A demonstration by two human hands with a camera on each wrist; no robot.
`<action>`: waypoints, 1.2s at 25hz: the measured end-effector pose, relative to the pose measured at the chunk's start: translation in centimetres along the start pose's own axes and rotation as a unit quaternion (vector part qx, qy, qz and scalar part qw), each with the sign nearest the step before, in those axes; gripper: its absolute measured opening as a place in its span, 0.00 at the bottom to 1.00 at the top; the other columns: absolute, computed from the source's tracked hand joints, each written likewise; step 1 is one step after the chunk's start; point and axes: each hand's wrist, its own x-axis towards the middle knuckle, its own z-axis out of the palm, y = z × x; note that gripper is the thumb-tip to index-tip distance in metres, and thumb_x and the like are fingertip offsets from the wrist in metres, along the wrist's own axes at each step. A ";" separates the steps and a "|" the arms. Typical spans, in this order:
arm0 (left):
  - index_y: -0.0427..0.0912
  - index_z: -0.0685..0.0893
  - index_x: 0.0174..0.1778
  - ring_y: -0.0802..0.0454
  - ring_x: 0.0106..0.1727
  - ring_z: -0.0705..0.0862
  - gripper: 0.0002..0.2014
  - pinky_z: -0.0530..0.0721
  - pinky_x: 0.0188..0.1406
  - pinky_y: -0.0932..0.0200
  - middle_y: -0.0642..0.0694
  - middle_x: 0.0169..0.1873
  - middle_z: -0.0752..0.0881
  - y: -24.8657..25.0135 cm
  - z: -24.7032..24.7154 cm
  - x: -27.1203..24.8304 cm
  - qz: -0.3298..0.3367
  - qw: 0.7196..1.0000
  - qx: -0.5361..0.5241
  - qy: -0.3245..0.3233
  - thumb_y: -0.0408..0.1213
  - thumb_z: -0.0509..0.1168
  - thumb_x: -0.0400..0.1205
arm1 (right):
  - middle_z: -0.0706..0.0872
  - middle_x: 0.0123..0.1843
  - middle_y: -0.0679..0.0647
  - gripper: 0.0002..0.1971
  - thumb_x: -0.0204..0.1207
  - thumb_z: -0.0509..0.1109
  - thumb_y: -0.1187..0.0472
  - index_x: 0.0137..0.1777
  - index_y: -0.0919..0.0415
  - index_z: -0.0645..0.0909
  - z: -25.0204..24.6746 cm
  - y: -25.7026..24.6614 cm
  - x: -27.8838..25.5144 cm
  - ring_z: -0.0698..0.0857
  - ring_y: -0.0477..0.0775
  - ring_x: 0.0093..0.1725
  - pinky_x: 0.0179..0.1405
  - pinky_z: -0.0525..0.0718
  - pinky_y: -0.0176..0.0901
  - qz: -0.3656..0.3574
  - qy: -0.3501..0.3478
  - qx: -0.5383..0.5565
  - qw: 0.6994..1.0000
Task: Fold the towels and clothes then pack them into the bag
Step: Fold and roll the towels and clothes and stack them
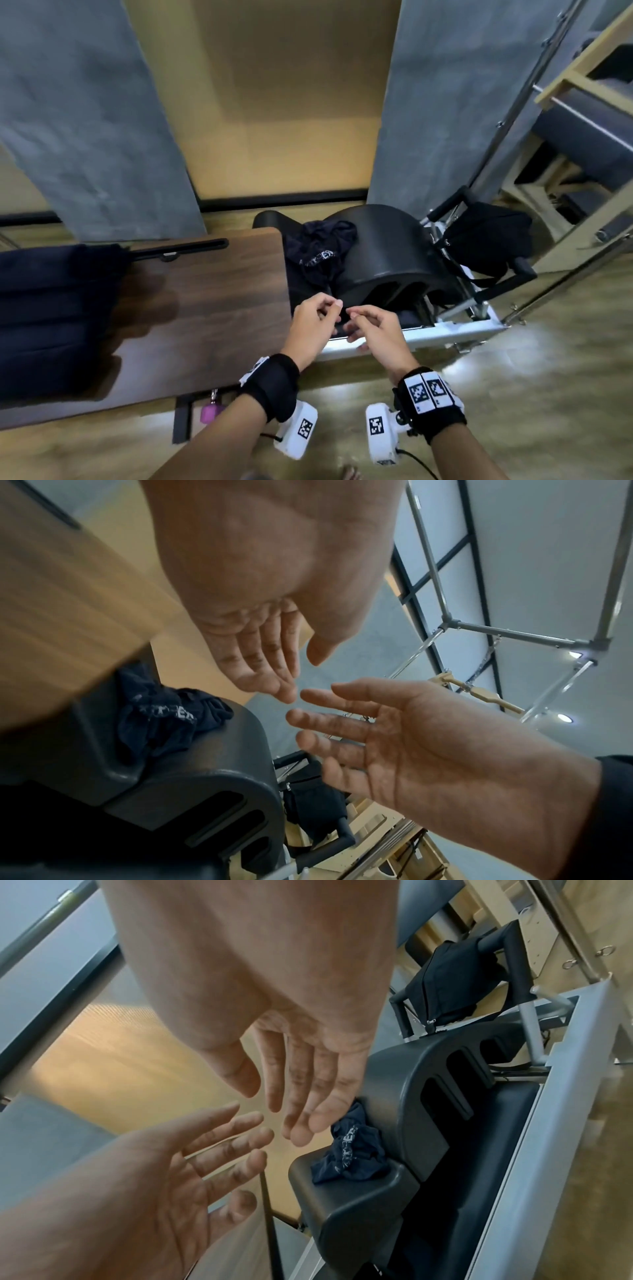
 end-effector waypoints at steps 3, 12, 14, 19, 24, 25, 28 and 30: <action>0.42 0.90 0.51 0.44 0.38 0.91 0.06 0.88 0.36 0.58 0.42 0.41 0.92 1.0 3.8 2.3 -0.016 1.000 -0.016 0.017 0.37 0.69 0.89 | 0.95 0.46 0.55 0.10 0.85 0.68 0.63 0.57 0.53 0.90 -3.1 -0.6 3.0 0.92 0.54 0.40 0.33 0.85 0.44 -0.006 -0.025 -0.025 0.999; 0.37 0.91 0.52 0.40 0.51 0.93 0.07 0.90 0.58 0.42 0.39 0.46 0.93 -0.8 9.4 17.6 -0.120 0.988 -0.040 0.091 0.35 0.70 0.88 | 0.89 0.59 0.51 0.13 0.87 0.69 0.64 0.68 0.55 0.85 -7.5 -2.5 17.2 0.91 0.55 0.39 0.31 0.86 0.47 0.013 -0.058 -0.090 0.994; 0.33 0.91 0.53 0.37 0.53 0.92 0.07 0.89 0.62 0.42 0.36 0.49 0.93 -2.2 10.1 22.2 -0.158 0.981 -0.046 0.103 0.33 0.70 0.87 | 0.89 0.57 0.52 0.12 0.87 0.69 0.64 0.68 0.55 0.85 -8.0 -2.8 21.4 0.90 0.53 0.37 0.31 0.87 0.47 0.032 -0.058 -0.108 0.992; 0.31 0.92 0.52 0.38 0.63 0.89 0.08 0.82 0.64 0.53 0.35 0.57 0.92 -6.6 9.0 30.5 -0.261 0.956 0.019 0.137 0.33 0.70 0.87 | 0.88 0.58 0.46 0.12 0.86 0.69 0.63 0.66 0.52 0.85 -8.3 -2.9 30.3 0.90 0.50 0.35 0.31 0.88 0.46 0.079 -0.079 -0.139 0.984; 0.30 0.86 0.66 0.39 0.72 0.84 0.13 0.77 0.73 0.56 0.39 0.91 0.58 -10.7 7.4 36.1 -0.340 0.933 0.089 0.079 0.34 0.67 0.91 | 0.87 0.58 0.44 0.11 0.86 0.69 0.62 0.66 0.52 0.86 -6.7 -1.9 36.6 0.91 0.47 0.33 0.30 0.87 0.46 0.113 -0.102 -0.150 0.977; 0.31 0.86 0.68 0.39 0.74 0.84 0.13 0.77 0.73 0.56 0.41 0.93 0.51 -11.5 7.2 37.0 -0.354 0.928 0.100 0.060 0.35 0.66 0.91 | 0.87 0.57 0.45 0.11 0.86 0.69 0.62 0.66 0.52 0.86 -6.3 -1.5 37.7 0.90 0.47 0.33 0.29 0.87 0.46 0.119 -0.108 -0.153 0.975; 0.31 0.85 0.69 0.38 0.78 0.81 0.16 0.76 0.76 0.54 0.36 0.88 0.69 -13.1 6.8 38.4 -0.384 0.916 0.113 0.037 0.36 0.69 0.90 | 0.88 0.56 0.47 0.11 0.86 0.69 0.64 0.65 0.53 0.86 -5.7 -0.5 39.9 0.90 0.49 0.33 0.27 0.87 0.45 0.142 -0.123 -0.161 0.969; 0.31 0.84 0.67 0.36 0.71 0.85 0.15 0.80 0.73 0.49 0.32 0.71 0.85 -13.3 6.8 38.7 -0.399 0.910 0.080 0.077 0.34 0.73 0.87 | 0.88 0.55 0.49 0.10 0.86 0.69 0.64 0.63 0.53 0.85 -5.6 -0.2 40.8 0.90 0.51 0.34 0.26 0.87 0.45 0.154 -0.132 -0.164 0.965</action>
